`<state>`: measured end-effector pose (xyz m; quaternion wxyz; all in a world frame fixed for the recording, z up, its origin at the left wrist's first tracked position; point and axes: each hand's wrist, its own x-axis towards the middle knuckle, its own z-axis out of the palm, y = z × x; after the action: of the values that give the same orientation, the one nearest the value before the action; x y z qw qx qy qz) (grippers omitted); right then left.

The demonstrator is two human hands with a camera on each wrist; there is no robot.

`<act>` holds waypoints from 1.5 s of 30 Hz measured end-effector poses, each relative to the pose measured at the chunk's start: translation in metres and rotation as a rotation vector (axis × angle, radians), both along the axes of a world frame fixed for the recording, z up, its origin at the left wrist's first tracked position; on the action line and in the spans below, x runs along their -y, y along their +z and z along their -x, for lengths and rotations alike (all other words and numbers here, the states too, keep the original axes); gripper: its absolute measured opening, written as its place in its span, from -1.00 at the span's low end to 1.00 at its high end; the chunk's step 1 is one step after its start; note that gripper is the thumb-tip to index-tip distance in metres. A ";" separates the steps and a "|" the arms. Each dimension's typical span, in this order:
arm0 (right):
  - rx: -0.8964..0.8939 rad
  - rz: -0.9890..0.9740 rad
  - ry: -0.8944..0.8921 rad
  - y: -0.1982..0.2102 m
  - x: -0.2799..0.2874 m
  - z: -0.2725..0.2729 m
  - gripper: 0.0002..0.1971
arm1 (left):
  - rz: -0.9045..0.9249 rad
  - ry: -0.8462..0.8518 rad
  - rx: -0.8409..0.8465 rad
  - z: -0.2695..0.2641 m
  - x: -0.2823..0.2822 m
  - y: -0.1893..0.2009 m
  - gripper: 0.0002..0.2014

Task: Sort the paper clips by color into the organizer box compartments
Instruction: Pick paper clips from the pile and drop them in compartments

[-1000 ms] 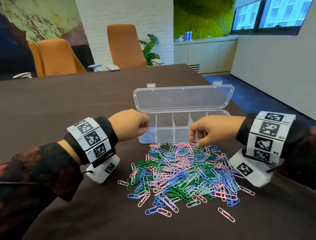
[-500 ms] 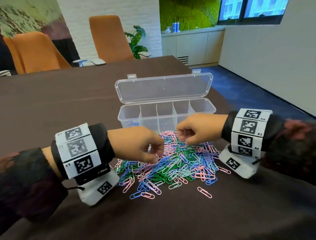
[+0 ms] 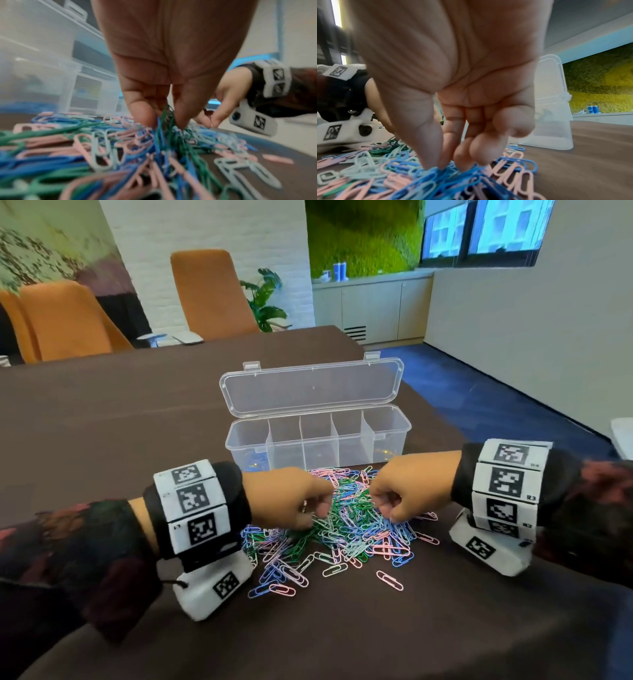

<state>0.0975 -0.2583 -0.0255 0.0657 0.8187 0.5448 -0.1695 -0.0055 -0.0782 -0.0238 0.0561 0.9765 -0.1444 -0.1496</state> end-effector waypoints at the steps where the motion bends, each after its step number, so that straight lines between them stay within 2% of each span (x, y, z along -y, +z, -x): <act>1: 0.012 -0.012 -0.005 0.000 0.002 -0.002 -0.80 | 0.041 0.022 0.011 0.001 -0.004 0.002 -0.77; 5: -0.061 -0.124 -0.014 0.002 0.005 -0.006 -0.71 | 0.130 0.086 0.047 0.005 -0.018 0.006 -0.66; 8: -0.147 -0.097 0.013 0.000 0.001 0.002 -0.83 | 0.105 0.112 0.060 0.006 -0.022 0.007 -0.68; 11: -0.104 -0.052 0.072 -0.009 -0.009 0.009 -0.86 | 0.023 0.119 0.103 0.006 -0.017 0.009 -0.78; 13: -0.088 -0.064 0.079 -0.010 -0.015 0.009 -0.87 | -0.001 0.102 0.147 0.004 -0.011 0.011 -0.75; 19: -0.265 -0.206 -0.078 0.003 -0.007 -0.011 -0.76 | 0.089 0.046 0.145 -0.005 0.012 0.010 -0.85; 23: -0.532 -0.302 -0.238 0.008 0.014 -0.020 -0.87 | 0.114 0.080 0.093 -0.016 0.019 0.007 -0.89; 25: -0.591 -0.332 -0.296 0.007 0.022 -0.022 -0.93 | 0.162 0.118 0.058 -0.021 0.021 0.006 -0.90; 29: -0.686 -0.381 -0.396 0.000 0.030 -0.026 -0.91 | 0.226 0.145 0.022 -0.028 0.028 0.005 -0.89; 33: -0.796 -0.460 -0.460 -0.004 0.035 -0.028 -0.88 | 0.130 0.073 0.064 -0.035 0.040 0.002 -0.86; 39: -1.107 -0.735 -0.629 -0.003 0.051 -0.033 -0.77 | -0.045 -0.137 0.084 -0.046 0.067 0.006 -0.77; 42: -1.289 -0.848 -0.742 -0.005 0.058 -0.036 -0.77 | -0.131 -0.309 0.048 -0.055 0.079 0.009 -0.69; 45: -1.384 -0.920 -0.830 -0.008 0.062 -0.037 -0.79 | -0.250 -0.378 -0.006 -0.064 0.088 0.006 -0.68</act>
<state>0.1348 -0.3206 -0.0334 -0.6711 0.6100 0.1396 -0.3976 0.0586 -0.1662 -0.0176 -0.0941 0.9310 -0.3048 -0.1773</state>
